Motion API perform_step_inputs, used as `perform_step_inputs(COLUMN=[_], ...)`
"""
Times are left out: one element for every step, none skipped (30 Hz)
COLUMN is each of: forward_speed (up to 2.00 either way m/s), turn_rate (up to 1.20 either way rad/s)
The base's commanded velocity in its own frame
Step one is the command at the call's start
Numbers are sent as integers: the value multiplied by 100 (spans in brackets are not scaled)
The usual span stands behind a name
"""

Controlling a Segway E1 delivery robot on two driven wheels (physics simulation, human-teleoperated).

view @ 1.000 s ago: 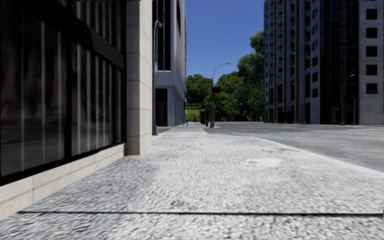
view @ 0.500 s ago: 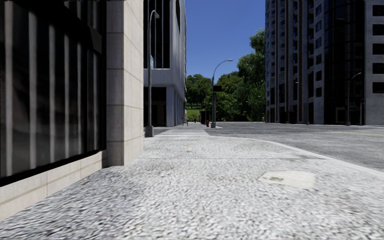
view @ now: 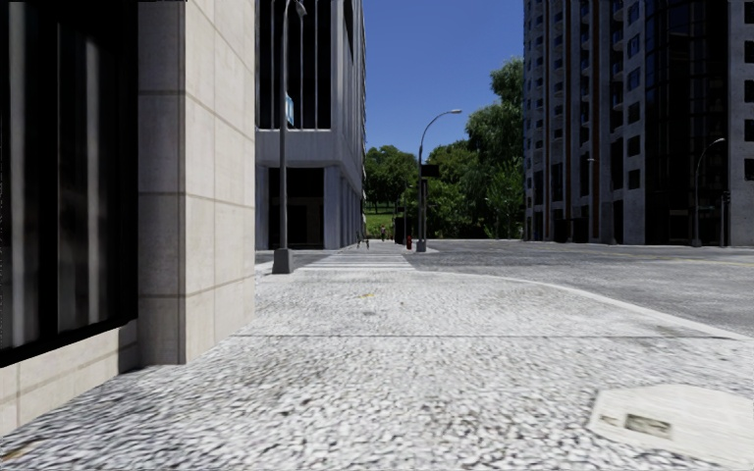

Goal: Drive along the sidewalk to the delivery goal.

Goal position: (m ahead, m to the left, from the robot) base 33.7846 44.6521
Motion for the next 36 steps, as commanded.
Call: perform_step_inputs(forward_speed=[199, 199, 199, 199, 199, 199, 199, 199, 199, 199, 199, 199, 199, 199, 199, 199, 199, 199, 199, 199, 199, 199, 199, 199, 199, 199, 199, 199, 200, 200, 200, 200, 200, 200, 200, 200], turn_rate=[0, 0, 0, 0, 0, 0, 0, 0, 0, 0, 0, 0, 0, 0, 0, 0, 0, 0, 0, 0, 0, 0, 0, 0, 0, 0, 0, 0, 0, 0, 0, 0, 0, 0, 0, 0])
